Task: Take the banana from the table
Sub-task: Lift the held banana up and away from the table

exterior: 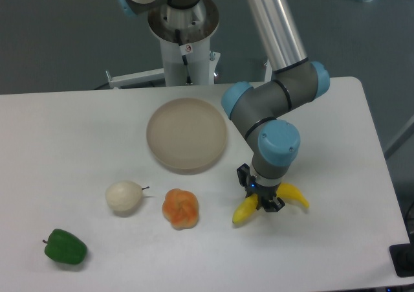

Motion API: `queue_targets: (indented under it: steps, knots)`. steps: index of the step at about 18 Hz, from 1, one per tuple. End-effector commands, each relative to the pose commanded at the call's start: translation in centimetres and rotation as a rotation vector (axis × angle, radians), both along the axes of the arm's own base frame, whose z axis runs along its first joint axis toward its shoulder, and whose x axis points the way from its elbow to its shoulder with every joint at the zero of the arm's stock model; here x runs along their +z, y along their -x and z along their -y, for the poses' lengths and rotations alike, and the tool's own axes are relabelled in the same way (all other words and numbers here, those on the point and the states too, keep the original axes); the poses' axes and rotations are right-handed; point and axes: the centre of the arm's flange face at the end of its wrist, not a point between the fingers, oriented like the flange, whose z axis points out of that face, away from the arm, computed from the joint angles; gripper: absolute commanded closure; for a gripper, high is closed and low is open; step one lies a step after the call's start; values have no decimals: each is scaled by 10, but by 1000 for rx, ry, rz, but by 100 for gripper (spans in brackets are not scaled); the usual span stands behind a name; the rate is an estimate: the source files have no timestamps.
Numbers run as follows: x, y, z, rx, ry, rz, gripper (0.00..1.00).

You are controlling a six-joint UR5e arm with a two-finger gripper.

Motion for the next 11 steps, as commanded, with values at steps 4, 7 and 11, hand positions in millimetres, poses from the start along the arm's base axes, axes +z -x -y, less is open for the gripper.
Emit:
queue_targets:
  steps: [4,7,11]
  knots:
    - [34,40,5,44,60,59,76]
    - [54,66,16,78,65,67,76]
    - [63,100,35,123,51,61,76]
